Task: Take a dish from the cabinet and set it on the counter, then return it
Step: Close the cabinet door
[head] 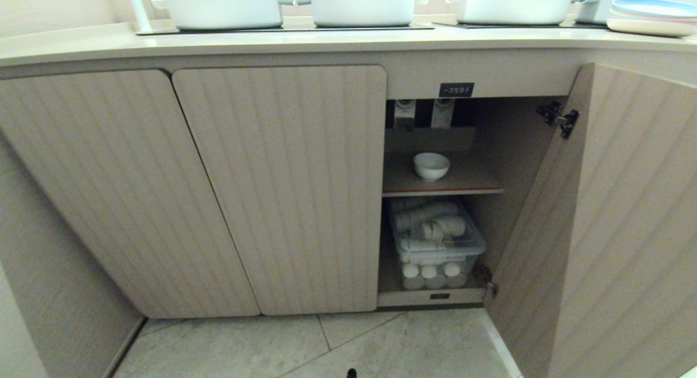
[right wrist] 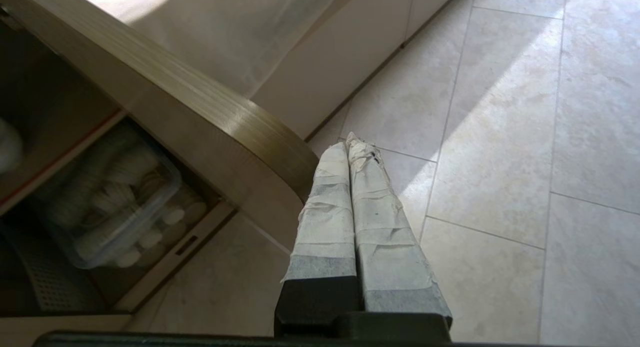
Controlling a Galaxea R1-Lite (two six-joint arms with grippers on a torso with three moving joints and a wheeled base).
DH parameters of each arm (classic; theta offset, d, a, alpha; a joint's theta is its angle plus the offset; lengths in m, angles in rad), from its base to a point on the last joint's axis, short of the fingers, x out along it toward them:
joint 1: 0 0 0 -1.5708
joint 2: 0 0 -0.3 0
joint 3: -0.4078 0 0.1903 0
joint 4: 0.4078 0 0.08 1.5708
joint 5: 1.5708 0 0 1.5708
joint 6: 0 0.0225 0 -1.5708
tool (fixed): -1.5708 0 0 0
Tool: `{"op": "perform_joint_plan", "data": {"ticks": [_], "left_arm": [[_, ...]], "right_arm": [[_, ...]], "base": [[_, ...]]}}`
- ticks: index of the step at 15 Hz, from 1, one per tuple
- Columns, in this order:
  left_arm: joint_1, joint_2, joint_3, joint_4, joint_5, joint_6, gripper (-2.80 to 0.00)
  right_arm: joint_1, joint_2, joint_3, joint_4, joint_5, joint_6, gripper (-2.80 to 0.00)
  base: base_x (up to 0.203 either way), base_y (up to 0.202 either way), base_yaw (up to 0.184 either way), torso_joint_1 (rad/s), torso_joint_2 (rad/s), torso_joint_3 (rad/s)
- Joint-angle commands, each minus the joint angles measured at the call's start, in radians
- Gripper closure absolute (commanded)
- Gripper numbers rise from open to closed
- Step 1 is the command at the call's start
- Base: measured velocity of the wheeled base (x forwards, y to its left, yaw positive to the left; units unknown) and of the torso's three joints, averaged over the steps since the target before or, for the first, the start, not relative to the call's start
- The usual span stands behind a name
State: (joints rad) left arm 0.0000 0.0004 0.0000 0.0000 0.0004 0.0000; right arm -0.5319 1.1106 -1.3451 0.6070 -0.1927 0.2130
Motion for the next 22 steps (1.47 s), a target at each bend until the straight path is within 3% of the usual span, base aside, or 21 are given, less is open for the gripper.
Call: {"op": "perform_joint_plan", "data": {"ticks": [1, 6, 12, 22], "left_arm": [[0.000, 0.000, 0.000, -0.001, 0.000, 0.000, 0.00], [0.000, 0.000, 0.000, -0.001, 0.001, 0.000, 0.00], [0.000, 0.000, 0.000, -0.001, 0.000, 0.000, 0.00], [0.000, 0.000, 0.000, 0.000, 0.001, 0.000, 0.00]], "right_arm": [[0.001, 0.000, 0.001, -0.007, 0.016, 0.002, 0.00], [0.003, -0.004, 0.001, -0.009, 0.039, 0.002, 0.00], [0.009, -0.038, 0.009, 0.006, 0.143, 0.003, 0.00], [0.168, -0.075, 0.049, 0.005, 0.165, 0.043, 0.00]], "base": [[0.000, 0.000, 0.000, 0.000, 0.00, 0.000], [0.000, 0.000, 0.000, 0.000, 0.00, 0.000], [0.000, 0.000, 0.000, 0.000, 0.00, 0.000], [0.000, 0.000, 0.000, 0.000, 0.00, 0.000]]}}
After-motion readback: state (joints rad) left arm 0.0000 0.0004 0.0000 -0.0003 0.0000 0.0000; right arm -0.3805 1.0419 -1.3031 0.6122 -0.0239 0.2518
